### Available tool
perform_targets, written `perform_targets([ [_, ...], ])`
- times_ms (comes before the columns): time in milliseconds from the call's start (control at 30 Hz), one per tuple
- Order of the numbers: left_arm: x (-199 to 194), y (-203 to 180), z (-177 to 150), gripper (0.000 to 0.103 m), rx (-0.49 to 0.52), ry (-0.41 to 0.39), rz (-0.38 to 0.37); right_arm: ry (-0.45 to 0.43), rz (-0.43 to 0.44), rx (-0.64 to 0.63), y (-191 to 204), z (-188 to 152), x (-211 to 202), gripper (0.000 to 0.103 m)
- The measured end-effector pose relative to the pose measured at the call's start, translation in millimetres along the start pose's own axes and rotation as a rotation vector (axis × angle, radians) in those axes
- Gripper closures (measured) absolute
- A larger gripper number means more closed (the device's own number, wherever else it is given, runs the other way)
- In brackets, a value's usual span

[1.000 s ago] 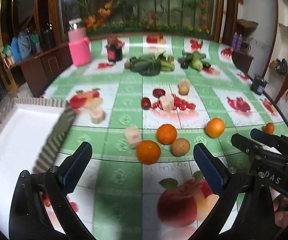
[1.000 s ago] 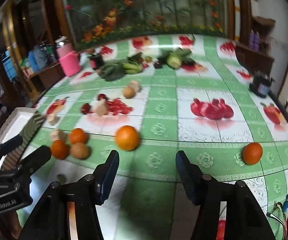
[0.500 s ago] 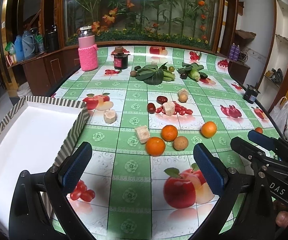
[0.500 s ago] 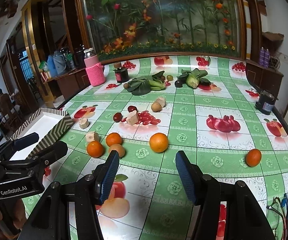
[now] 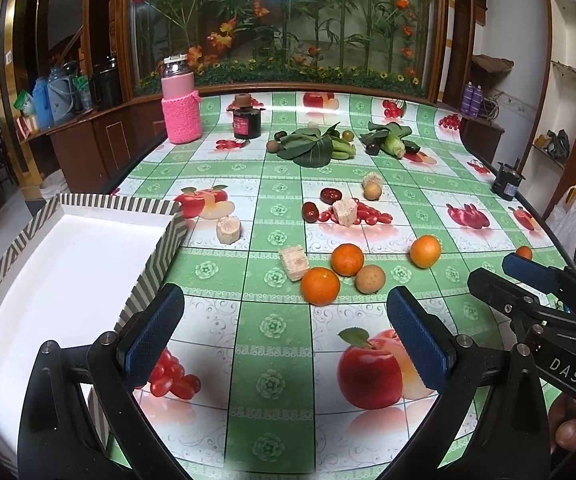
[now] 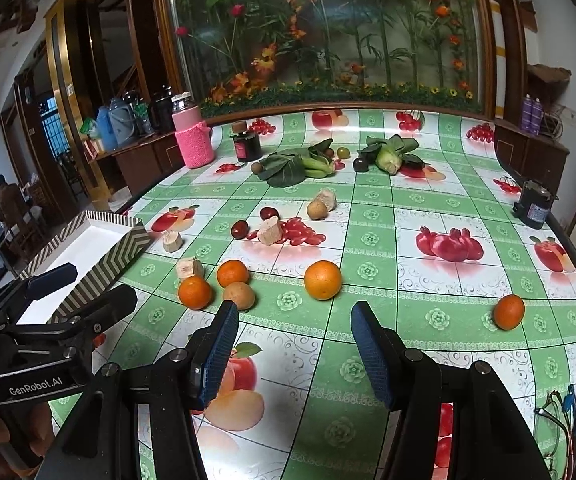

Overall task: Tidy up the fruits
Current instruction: 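Move both tools toward the oranges on the tablecloth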

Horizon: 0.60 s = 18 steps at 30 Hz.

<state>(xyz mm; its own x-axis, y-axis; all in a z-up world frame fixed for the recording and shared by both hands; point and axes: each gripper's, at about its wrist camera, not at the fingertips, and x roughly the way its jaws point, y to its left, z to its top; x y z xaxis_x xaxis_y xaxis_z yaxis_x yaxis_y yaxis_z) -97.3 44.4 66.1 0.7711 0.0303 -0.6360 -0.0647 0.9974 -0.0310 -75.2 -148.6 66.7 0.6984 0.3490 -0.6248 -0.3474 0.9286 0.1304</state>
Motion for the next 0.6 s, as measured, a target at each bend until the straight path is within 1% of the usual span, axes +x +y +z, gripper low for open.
perform_targets([
  [200, 1.8, 1.3, -0.6, 0.001, -0.005, 0.002, 0.003, 0.003, -0.004, -0.019, 2.9, -0.9, 1.1, 0.045],
  [600, 7.9, 2.5, -1.2, 0.001, 0.002, 0.008, 0.016, 0.023, 0.001, -0.001, -1.4, -2.7, 6.5, 0.045],
])
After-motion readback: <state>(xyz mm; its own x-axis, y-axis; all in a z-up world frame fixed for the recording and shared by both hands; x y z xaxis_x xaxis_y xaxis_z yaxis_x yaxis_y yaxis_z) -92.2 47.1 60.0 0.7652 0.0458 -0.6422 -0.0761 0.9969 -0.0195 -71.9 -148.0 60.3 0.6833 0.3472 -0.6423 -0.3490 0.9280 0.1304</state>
